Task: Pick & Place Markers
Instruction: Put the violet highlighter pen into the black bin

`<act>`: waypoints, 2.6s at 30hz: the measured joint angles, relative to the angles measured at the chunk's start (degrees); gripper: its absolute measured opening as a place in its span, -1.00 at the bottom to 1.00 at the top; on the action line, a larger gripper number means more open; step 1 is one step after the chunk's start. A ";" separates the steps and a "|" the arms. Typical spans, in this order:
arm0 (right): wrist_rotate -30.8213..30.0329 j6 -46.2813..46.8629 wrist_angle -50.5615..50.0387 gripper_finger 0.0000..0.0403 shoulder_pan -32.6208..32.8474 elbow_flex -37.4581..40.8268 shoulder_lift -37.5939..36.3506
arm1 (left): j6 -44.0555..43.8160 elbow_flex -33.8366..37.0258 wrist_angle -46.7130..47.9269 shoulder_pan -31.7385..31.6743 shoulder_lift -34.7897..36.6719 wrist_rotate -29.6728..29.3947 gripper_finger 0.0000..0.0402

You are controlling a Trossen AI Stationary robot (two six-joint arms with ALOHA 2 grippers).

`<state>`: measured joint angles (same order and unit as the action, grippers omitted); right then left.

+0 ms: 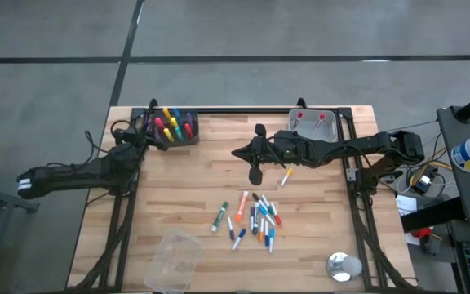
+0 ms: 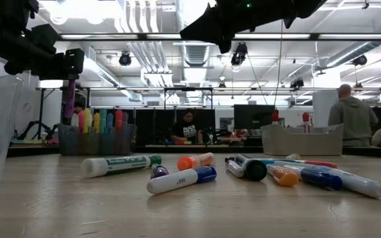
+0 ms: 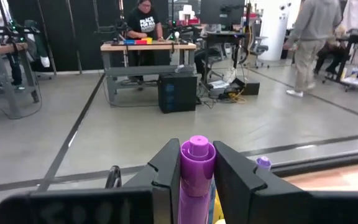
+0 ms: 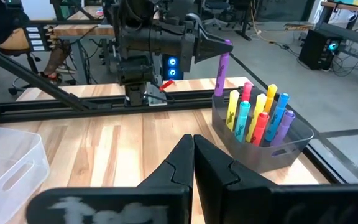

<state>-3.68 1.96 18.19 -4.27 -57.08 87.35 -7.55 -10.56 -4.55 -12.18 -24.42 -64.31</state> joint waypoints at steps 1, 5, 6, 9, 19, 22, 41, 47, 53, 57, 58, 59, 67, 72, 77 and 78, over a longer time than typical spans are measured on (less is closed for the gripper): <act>0.00 0.00 -0.01 -0.96 0.00 0.00 0.00 | 0.07 0.31 -1.34 -0.24 -0.25 0.13 -0.62; 0.00 0.00 0.01 -0.96 0.02 0.02 0.00 | 1.77 1.44 -5.16 -1.46 -1.27 0.41 -0.62; 0.00 0.00 -0.06 -0.96 0.02 0.02 0.00 | 1.92 1.72 -5.12 -1.84 -1.49 0.41 -0.62; 0.00 0.00 -0.19 -0.96 0.02 0.02 0.00 | 1.21 2.75 -5.35 -3.16 -2.14 0.43 -0.62; -0.01 0.00 -0.41 -0.96 0.02 0.12 0.00 | 1.24 6.66 -11.64 -5.73 -3.15 3.46 -0.62; 0.00 0.00 -0.41 -0.96 0.02 0.13 0.00 | 1.37 7.23 -12.22 -6.50 -3.29 3.82 -0.62; 0.00 -0.01 -0.41 -0.96 0.02 0.15 0.00 | 1.40 7.45 -15.66 -10.21 -7.52 7.26 -0.62; 0.00 -0.02 -0.38 -0.96 0.02 0.28 0.00 | -1.26 8.36 -15.91 -11.01 -7.85 7.50 -0.62; -0.02 -0.02 -0.38 -0.96 0.02 0.63 -0.02 | -0.46 9.10 -18.26 -11.49 -7.85 7.71 -0.62; -0.02 -0.02 -0.37 -0.96 0.02 0.63 -0.02 | -1.29 9.50 -18.39 -12.01 -7.85 8.02 -0.62; -0.02 -0.02 -0.36 -0.96 0.02 0.63 -0.02 | -1.61 9.80 -18.63 -12.19 -7.85 8.05 -0.62; -0.02 -0.02 -0.36 -0.96 0.02 0.63 -0.02 | -2.10 9.99 -18.84 -12.31 -7.85 7.97 -0.62; -0.02 -0.02 -0.34 -0.96 0.02 0.63 -0.02 | -2.50 10.07 -21.96 -12.77 -8.07 8.03 -0.62; -0.17 -0.02 -0.32 -0.96 0.02 0.63 -0.02 | -4.65 10.09 -21.99 -14.41 -8.47 9.70 -0.62; -0.43 -0.02 -0.32 -0.96 0.02 0.63 -0.02 | -6.98 10.12 -22.28 -16.70 -9.46 12.19 -0.62; -0.67 -0.02 -0.32 -0.96 0.02 0.63 -0.02 | -6.95 10.12 -22.29 -16.97 -9.73 12.69 -0.62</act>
<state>-4.35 1.93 17.86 -4.25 -56.45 87.33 -14.50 -0.45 -26.84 -29.15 -34.15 -51.62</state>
